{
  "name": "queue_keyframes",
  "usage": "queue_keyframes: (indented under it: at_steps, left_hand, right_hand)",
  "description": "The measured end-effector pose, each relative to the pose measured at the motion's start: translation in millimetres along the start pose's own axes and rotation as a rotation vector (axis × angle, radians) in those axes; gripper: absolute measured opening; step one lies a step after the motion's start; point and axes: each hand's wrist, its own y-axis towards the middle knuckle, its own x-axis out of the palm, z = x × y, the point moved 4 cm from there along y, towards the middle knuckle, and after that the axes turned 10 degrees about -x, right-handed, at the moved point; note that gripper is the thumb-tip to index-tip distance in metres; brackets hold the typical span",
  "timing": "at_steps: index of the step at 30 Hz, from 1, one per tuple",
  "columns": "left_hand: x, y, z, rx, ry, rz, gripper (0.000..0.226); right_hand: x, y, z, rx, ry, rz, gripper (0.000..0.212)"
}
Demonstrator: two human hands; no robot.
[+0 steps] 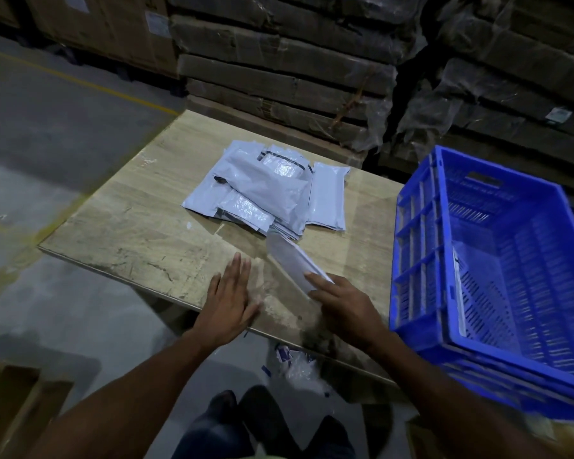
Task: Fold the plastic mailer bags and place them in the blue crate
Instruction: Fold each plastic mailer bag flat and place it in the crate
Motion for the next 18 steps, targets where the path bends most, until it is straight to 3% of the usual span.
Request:
queue_keyframes:
  at_steps: [4,9,12,14,18]
  left_hand:
    - [10.3,0.6,3.2,-0.007,0.173,-0.06,0.086]
    - [8.5,-0.9,2.9,0.011,0.207,-0.088,0.086]
    - [7.8,-0.1,4.9,0.024,0.217,-0.122,0.084]
    - [2.8,-0.8,6.7,0.02,0.194,-0.085,0.082]
    - [-10.8,4.7,24.7,0.118,0.261,0.109,0.069]
  right_hand:
    - [2.6,-6.8,10.6,-0.02,0.15,0.01,0.046]
    - [15.3,-3.2,23.6,0.01,-0.003,-0.158,0.045]
    - [46.5,-2.9,22.5,0.234,-0.049,-0.426,0.064]
    - [60.6,-0.7,16.8,0.3,0.003,-0.455,0.075]
    - [70.0,5.8,6.3,0.089,0.089,-0.384,0.074]
